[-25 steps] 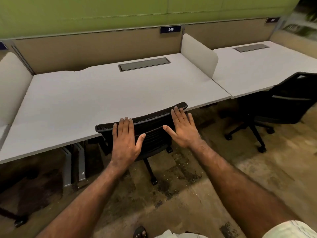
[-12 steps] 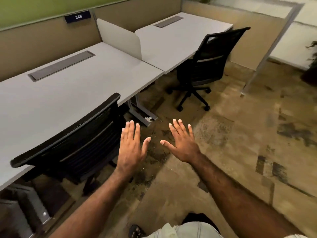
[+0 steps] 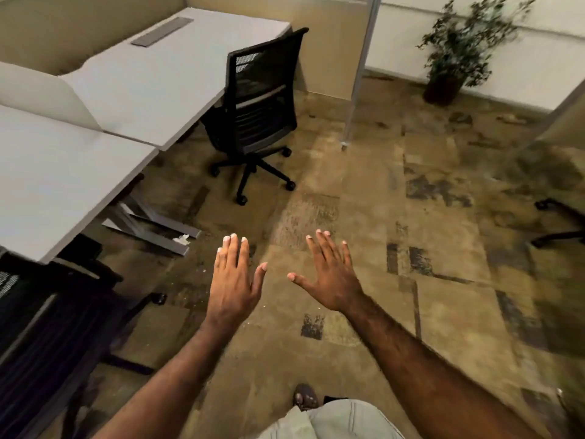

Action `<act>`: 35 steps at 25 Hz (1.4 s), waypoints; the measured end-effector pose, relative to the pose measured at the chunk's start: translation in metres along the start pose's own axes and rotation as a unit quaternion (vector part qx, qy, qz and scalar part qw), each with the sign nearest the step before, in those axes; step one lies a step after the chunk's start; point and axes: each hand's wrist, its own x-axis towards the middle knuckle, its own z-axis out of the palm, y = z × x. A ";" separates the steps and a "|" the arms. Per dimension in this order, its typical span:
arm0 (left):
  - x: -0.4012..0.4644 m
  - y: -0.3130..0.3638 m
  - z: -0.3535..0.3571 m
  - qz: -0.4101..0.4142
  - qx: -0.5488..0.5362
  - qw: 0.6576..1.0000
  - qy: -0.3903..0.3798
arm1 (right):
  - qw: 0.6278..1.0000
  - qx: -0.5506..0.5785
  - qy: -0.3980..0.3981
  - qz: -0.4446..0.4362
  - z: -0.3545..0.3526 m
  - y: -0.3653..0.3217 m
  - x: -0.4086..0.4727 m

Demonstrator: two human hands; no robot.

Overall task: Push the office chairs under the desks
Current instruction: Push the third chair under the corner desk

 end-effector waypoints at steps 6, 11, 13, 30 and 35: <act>0.078 0.082 0.045 0.061 -0.013 0.998 -0.017 | 0.998 0.001 0.030 0.053 -0.024 0.119 0.010; 0.151 0.116 0.072 0.086 -0.014 0.996 -0.033 | 0.994 0.014 0.065 0.086 -0.035 0.170 0.047; 0.185 0.127 0.089 0.101 -0.021 0.994 -0.035 | 0.992 0.018 0.077 0.094 -0.039 0.189 0.070; 0.535 0.204 0.163 0.122 -0.034 0.992 -0.016 | 0.992 0.035 0.089 0.081 -0.139 0.342 0.357; 0.610 0.219 0.186 0.063 -0.010 0.998 0.002 | 0.996 0.026 0.087 0.013 -0.158 0.395 0.460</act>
